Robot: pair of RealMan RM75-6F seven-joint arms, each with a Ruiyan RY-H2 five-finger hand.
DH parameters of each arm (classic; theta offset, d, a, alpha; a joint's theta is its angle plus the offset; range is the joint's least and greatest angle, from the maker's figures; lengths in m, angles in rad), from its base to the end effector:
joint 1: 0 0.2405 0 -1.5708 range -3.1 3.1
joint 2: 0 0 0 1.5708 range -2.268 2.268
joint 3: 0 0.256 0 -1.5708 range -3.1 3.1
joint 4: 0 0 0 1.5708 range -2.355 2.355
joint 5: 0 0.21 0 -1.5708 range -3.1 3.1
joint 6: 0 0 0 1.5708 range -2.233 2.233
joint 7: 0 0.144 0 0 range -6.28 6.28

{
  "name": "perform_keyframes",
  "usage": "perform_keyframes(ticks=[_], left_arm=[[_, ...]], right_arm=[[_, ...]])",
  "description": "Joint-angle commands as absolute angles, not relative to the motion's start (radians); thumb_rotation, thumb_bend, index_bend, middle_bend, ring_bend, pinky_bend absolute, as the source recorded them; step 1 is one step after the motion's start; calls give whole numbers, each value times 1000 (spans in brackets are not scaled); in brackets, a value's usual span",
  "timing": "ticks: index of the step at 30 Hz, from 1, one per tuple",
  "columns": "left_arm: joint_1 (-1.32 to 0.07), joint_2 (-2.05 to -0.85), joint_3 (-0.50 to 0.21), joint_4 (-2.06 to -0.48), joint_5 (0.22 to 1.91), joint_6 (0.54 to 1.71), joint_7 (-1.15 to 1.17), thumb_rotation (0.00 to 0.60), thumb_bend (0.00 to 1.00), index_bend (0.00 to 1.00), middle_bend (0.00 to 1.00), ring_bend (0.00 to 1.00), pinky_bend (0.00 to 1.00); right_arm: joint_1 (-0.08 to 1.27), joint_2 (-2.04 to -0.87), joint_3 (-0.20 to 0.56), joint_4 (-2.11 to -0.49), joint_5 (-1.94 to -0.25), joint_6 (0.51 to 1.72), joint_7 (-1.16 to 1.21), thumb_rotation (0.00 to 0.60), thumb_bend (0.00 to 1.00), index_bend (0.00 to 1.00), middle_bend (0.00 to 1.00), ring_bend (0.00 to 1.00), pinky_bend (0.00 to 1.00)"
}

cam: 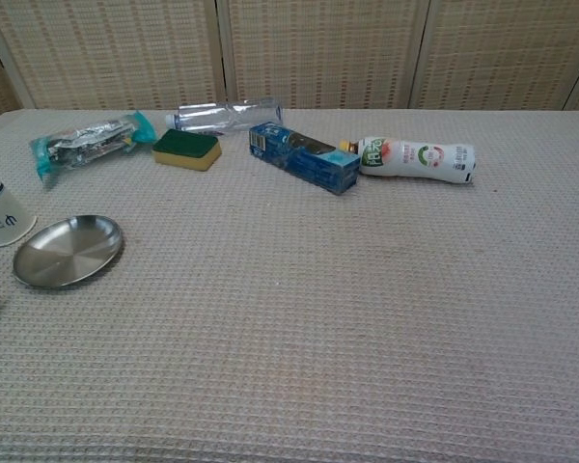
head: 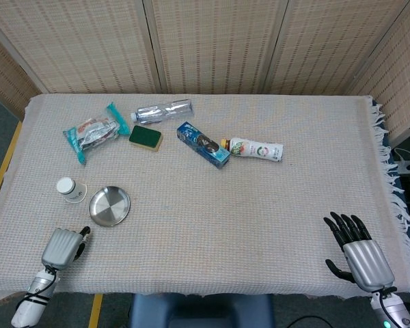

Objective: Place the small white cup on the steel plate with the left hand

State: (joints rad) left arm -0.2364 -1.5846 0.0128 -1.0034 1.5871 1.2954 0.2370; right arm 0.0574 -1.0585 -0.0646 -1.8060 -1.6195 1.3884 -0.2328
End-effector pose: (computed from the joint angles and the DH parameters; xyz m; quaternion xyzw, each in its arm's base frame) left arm -0.3425 0.2222 0.0221 -0.7488 -0.2555 -0.2556 0.5557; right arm -0.2776 -0.1426 0.1294 0.6854 -0.3893 0.3156 0.5283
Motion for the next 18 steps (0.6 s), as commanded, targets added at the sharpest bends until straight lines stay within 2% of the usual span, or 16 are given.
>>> perform_keyframes(ticks=[1,18], left_arm=[[-240,-1593,12,-989,1582,1294,238,600,378,435,1000,951,1000],[-251,-1606,12,-969,1583,1330,217,600,408,508,1000,969,1000]], right_arm=[[58,-1058,-65,-1807,-1618,1387,-232,527,190,0,0,0,0],[62,-1060,-67,-1811,-1606,1374,-243,527,190,0,0,0,0]])
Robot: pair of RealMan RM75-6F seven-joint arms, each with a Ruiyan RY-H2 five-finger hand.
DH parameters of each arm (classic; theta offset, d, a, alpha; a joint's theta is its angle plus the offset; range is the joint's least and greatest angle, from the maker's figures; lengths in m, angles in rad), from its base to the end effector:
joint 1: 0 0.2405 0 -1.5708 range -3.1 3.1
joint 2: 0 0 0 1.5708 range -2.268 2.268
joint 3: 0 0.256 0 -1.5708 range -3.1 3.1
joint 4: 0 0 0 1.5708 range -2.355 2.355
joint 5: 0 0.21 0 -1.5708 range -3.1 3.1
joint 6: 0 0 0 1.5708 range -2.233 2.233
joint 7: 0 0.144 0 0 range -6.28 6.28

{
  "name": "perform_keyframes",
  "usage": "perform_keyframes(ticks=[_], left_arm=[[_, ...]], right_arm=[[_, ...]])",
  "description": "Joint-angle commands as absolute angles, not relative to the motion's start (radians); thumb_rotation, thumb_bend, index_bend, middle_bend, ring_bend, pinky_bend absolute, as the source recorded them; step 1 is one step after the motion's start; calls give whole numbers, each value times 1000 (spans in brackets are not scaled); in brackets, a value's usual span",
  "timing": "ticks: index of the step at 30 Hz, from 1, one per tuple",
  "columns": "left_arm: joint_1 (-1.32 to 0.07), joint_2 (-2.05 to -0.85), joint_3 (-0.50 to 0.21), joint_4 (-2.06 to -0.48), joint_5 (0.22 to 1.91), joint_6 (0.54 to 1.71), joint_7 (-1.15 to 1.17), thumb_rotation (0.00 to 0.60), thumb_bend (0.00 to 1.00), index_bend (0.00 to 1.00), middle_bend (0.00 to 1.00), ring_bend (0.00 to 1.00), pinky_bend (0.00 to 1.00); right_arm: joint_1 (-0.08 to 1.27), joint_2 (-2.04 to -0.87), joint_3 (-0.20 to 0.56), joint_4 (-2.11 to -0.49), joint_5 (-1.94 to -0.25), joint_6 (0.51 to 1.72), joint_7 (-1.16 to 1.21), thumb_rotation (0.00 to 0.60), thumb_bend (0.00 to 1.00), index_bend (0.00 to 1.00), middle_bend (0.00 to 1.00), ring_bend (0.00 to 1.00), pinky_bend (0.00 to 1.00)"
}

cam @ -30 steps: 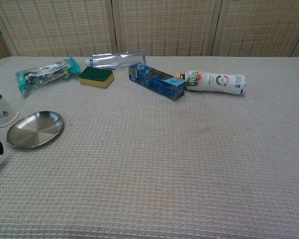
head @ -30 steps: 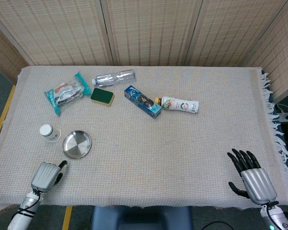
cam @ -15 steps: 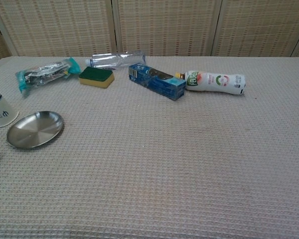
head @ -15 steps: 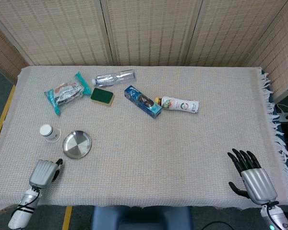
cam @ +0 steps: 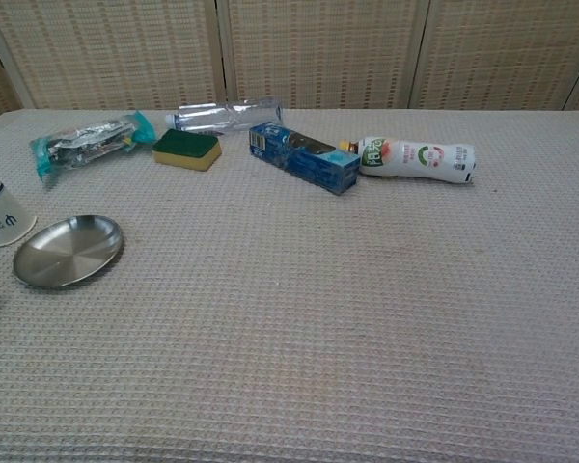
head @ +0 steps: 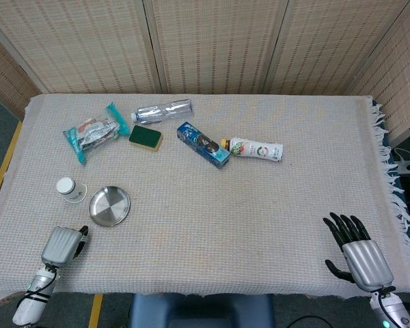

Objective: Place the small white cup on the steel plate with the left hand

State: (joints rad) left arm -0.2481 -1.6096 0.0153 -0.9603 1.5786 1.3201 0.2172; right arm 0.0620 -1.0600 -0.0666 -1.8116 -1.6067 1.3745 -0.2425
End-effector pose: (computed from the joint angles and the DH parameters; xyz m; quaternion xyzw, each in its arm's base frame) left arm -0.3424 0.2274 0.0212 -0.7427 -0.2493 -0.2652 0.5621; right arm -0.2780 -0.1430 0.1271 0.6871 -0.3935 0.3091 0.5268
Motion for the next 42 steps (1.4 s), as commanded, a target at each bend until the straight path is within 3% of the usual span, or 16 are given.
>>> perform_keyframes(ticks=[1,6,11,23,31,37,39,40,42], left_arm=[[-253,-1604,9,-976,1585,1337,219,600,411,509,1000,971,1000],[-294,-1587,-30,-1035,1586,1348,218,600,415,509,1000,983,1000],[-375,-1595,-83,-1069,1552,1265,220,600,415,508,1000,991,1000],[-487,-1695,-136,-969,1469,1135,299,600,406,494,1000,996,1000],[-494,-1696,-131,-941,1447,1134,314,600,401,316,1000,996,1000],[-477,-1660,-118,-994,1449,1170,320,600,400,287,1000,985,1000],[-456,-1633,-112,-1043,1471,1232,304,600,400,267,976,941,1000],[-445,-1620,-110,-1067,1482,1264,293,600,399,240,915,879,990],[-420,-1582,-108,-1117,1493,1317,262,600,393,171,690,653,869]], right_arm=[[62,-1060,-67,-1811,-1606,1374,-243,526,189,0,0,0,0],[64,-1061,-67,-1811,-1606,1372,-243,527,190,0,0,0,0],[66,-1063,-67,-1810,-1601,1366,-246,526,190,0,0,0,0],[71,-1062,-62,-1808,-1581,1356,-241,527,190,0,0,0,0],[73,-1062,-62,-1810,-1572,1351,-243,525,190,0,0,0,0],[71,-1065,-65,-1812,-1575,1354,-250,527,190,0,0,0,0],[70,-1065,-66,-1813,-1577,1355,-251,526,190,0,0,0,0],[70,-1065,-66,-1813,-1577,1356,-252,526,190,0,0,0,0],[70,-1065,-66,-1813,-1577,1355,-251,526,190,0,0,0,0]])
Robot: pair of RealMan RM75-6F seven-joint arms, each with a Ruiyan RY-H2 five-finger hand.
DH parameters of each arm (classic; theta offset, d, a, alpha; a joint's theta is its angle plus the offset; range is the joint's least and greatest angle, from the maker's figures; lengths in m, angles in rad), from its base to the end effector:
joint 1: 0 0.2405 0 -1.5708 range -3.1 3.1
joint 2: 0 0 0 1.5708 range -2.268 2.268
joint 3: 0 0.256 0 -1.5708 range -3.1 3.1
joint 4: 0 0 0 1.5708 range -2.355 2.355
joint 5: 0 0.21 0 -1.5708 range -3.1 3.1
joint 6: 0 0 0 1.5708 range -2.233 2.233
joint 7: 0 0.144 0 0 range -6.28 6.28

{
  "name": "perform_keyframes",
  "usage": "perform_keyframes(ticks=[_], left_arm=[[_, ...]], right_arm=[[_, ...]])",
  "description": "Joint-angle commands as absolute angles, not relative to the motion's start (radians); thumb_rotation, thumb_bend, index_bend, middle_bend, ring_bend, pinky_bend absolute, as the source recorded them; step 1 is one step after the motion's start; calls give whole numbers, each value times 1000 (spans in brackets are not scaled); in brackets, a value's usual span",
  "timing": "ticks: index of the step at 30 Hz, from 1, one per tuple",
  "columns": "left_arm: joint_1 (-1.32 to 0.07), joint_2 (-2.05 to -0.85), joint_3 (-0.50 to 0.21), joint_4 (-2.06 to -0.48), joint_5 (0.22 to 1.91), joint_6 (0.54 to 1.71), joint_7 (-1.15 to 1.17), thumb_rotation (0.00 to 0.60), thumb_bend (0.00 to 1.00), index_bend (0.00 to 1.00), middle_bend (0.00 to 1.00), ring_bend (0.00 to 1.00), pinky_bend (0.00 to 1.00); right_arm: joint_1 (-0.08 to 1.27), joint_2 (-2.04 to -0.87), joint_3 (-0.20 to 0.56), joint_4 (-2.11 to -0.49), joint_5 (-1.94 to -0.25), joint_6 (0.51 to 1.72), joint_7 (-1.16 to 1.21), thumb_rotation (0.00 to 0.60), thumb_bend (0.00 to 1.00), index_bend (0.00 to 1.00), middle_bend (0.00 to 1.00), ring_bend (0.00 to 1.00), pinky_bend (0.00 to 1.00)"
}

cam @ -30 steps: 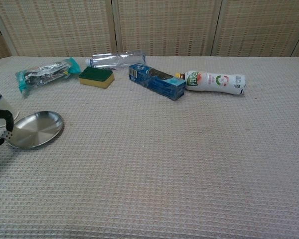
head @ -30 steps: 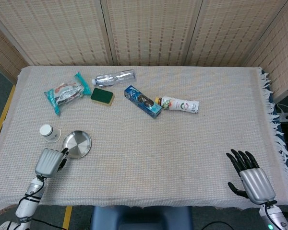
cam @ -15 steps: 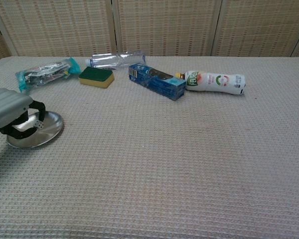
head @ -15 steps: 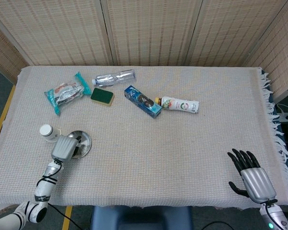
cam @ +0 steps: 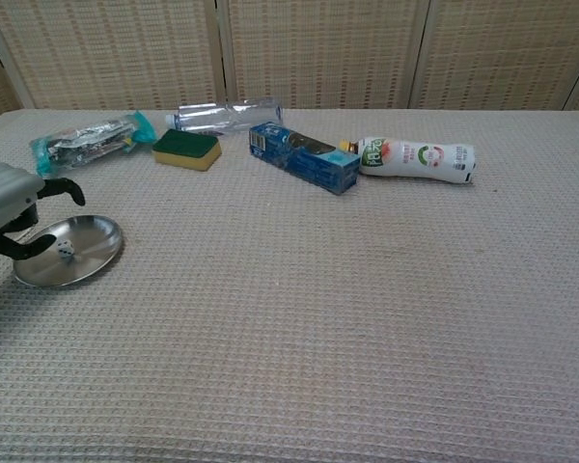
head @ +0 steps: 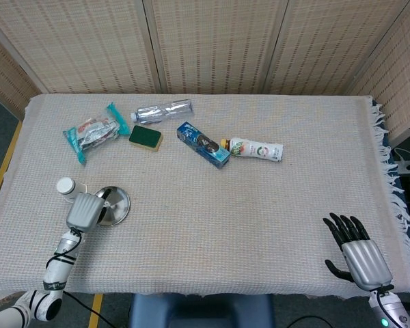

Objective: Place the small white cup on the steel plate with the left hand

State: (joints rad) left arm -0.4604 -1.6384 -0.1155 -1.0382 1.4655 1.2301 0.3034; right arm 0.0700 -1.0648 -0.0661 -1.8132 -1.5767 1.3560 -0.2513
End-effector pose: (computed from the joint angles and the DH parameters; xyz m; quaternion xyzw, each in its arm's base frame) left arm -0.2744 0.3134 0.0158 -0.7219 -0.2264 -0.3211 0.5696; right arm -0.2806 -0.1449 0.1243 0.6857 -0.4018 0.2994 0.5279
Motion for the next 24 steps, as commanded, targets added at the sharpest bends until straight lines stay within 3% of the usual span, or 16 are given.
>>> perform_keyframes(ticks=[1,2,4,5,7,17,21,24], left_arm=[[-411,-1564,-111,-1136,1491,1334,259,600,386,128,513,463,718],[-400,-1542,-118,-1157,1487,1355,258,600,381,91,347,278,548],[-393,-1516,-130,-1171,1475,1367,237,600,374,50,157,74,312],[-392,-1501,-139,-1177,1458,1356,219,600,374,35,95,21,224],[-401,-1482,-149,-1175,1432,1315,182,600,373,22,37,0,145],[-476,-1495,-179,-1055,1294,1087,190,600,370,27,0,0,131],[-482,-1502,-181,-1037,1276,1070,203,600,367,80,11,0,216],[-487,-1522,-182,-988,1252,1056,229,600,368,165,88,31,331]], right_arm=[[71,-1064,-67,-1813,-1577,1355,-251,527,190,0,0,0,0],[71,-1064,-67,-1812,-1578,1353,-250,527,190,0,0,0,0],[73,-1065,-68,-1812,-1578,1350,-249,526,190,0,0,0,0],[74,-1065,-69,-1812,-1579,1347,-249,526,190,0,0,0,0],[76,-1065,-72,-1813,-1582,1344,-249,526,190,0,0,0,0],[72,-1069,-73,-1818,-1581,1349,-267,527,190,0,0,0,0],[73,-1070,-72,-1817,-1576,1347,-269,525,190,0,0,0,0],[76,-1069,-71,-1819,-1564,1335,-271,526,190,0,0,0,0]])
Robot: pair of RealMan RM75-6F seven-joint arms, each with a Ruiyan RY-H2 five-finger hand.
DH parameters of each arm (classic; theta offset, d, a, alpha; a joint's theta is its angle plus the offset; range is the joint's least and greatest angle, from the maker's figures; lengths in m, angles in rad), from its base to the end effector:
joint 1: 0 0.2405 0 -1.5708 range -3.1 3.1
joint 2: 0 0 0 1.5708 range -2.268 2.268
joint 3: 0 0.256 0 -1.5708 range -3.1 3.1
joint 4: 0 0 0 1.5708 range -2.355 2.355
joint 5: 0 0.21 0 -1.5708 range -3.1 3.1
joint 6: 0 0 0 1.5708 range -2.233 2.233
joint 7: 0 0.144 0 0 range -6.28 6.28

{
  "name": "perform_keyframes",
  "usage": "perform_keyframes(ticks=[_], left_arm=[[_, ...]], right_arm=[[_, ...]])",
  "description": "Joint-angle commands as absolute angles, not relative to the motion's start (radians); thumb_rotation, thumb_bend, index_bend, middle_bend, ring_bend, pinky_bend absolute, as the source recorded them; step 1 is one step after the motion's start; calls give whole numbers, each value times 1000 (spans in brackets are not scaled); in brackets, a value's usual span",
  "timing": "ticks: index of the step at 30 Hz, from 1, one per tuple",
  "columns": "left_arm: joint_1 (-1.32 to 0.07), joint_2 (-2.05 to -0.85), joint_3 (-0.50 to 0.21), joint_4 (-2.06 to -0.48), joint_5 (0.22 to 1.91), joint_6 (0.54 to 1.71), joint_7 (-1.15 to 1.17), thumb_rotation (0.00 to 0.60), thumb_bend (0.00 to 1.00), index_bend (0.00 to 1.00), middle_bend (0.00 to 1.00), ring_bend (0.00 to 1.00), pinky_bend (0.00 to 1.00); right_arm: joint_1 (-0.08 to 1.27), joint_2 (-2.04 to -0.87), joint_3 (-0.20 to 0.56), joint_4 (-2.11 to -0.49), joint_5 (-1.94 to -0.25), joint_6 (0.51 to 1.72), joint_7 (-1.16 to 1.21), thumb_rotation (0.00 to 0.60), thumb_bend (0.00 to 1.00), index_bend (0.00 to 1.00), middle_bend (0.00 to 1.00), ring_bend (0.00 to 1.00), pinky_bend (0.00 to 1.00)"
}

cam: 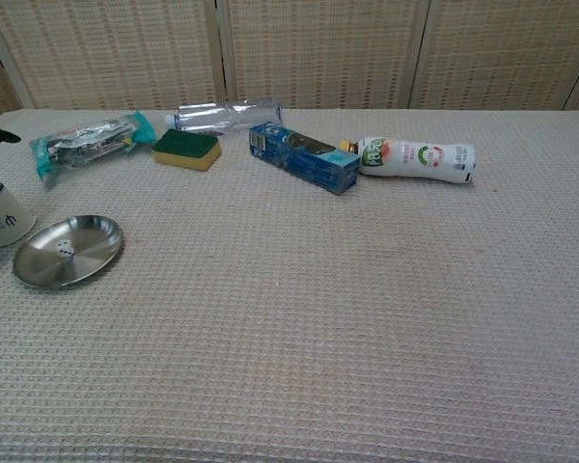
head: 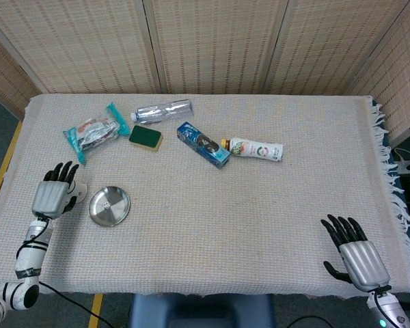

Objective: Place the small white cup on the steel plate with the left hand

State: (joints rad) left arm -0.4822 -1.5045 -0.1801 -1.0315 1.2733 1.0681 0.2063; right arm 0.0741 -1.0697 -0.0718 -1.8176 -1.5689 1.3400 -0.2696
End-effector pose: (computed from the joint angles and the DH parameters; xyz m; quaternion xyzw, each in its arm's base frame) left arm -0.3193 0.3457 0.0739 -0.6709 -0.3127 -0.2746 0.6138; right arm -0.2805 -0.1441 0.1201 0.6912 -0.4039 0.2906 0.5241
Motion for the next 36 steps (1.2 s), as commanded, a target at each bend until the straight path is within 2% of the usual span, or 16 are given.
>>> perform_keyframes(ticks=[1,4,11,18,22,25,29,33,36], left_arm=[[-487,-1528,-181,-978,1250,1057,230,600,368,189,114,61,371],[-486,-1537,-177,-960,1251,1060,229,600,372,243,189,143,446],[-494,-1564,-172,-904,1250,1064,240,600,373,306,290,217,494],[-492,-1585,-166,-873,1276,1108,226,600,382,420,451,394,613],[-484,-1578,-166,-886,1286,1141,223,600,399,456,492,433,637],[-465,-1544,-159,-960,1313,1203,235,600,408,464,521,463,652],[-433,-1459,-134,-1153,1360,1268,245,600,421,477,560,494,668],[-425,-1388,-107,-1319,1400,1267,229,600,421,482,580,503,677],[-436,-1386,-98,-1349,1422,1258,245,600,422,472,582,519,694]], right_arm=[[77,-1069,-71,-1820,-1561,1333,-271,526,190,0,0,0,0],[78,-1068,-70,-1822,-1558,1331,-272,527,190,0,0,0,0],[77,-1065,-72,-1829,-1556,1332,-274,526,189,0,0,0,0],[78,-1065,-74,-1830,-1553,1327,-276,526,190,0,0,0,0],[78,-1065,-75,-1832,-1554,1328,-278,527,190,0,0,0,0],[77,-1065,-75,-1831,-1554,1330,-279,527,190,0,0,0,0],[80,-1068,-77,-1831,-1557,1323,-280,527,189,0,0,0,0],[82,-1068,-79,-1828,-1563,1322,-277,527,190,0,0,0,0],[81,-1067,-82,-1827,-1572,1326,-272,527,190,0,0,0,0]])
